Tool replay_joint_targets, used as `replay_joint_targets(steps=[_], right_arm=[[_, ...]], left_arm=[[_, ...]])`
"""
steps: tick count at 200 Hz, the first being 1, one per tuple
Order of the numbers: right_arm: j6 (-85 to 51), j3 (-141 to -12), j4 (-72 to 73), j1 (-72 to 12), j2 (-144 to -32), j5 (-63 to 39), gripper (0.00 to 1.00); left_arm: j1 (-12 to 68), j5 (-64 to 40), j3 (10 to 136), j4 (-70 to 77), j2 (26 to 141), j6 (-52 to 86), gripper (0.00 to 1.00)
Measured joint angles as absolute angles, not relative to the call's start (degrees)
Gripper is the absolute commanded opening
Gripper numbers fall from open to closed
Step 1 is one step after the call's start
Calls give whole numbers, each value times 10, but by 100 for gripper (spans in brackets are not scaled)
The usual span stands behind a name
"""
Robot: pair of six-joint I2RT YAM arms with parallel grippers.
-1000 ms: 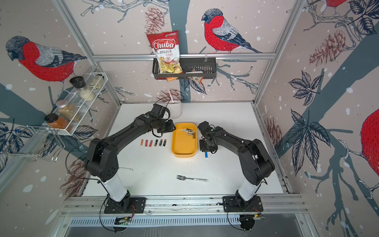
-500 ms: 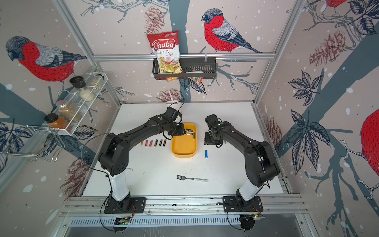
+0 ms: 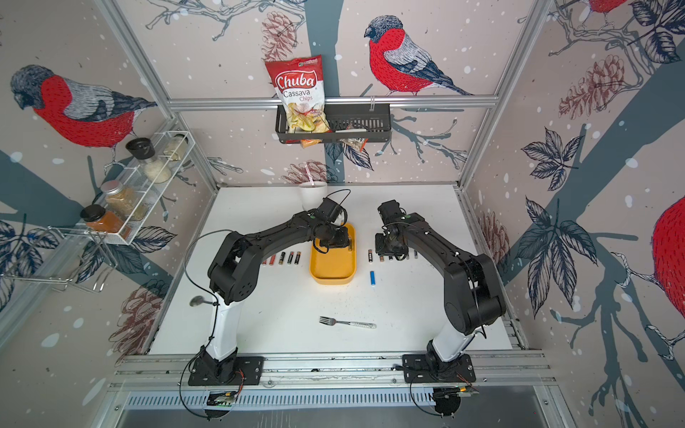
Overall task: Take the batteries out of the storage box
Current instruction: Pick up the battery from the storage box.
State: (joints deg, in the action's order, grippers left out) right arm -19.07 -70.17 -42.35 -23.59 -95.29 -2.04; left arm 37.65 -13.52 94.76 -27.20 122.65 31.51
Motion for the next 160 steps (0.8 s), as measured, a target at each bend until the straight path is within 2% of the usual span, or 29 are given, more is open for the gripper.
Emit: replay_joint_targets(steps=[160], right_arm=[[-166,-693,-438,-210,-934,-23,37]], left_arm=[[393,-86,993,-260,1291,316,26]])
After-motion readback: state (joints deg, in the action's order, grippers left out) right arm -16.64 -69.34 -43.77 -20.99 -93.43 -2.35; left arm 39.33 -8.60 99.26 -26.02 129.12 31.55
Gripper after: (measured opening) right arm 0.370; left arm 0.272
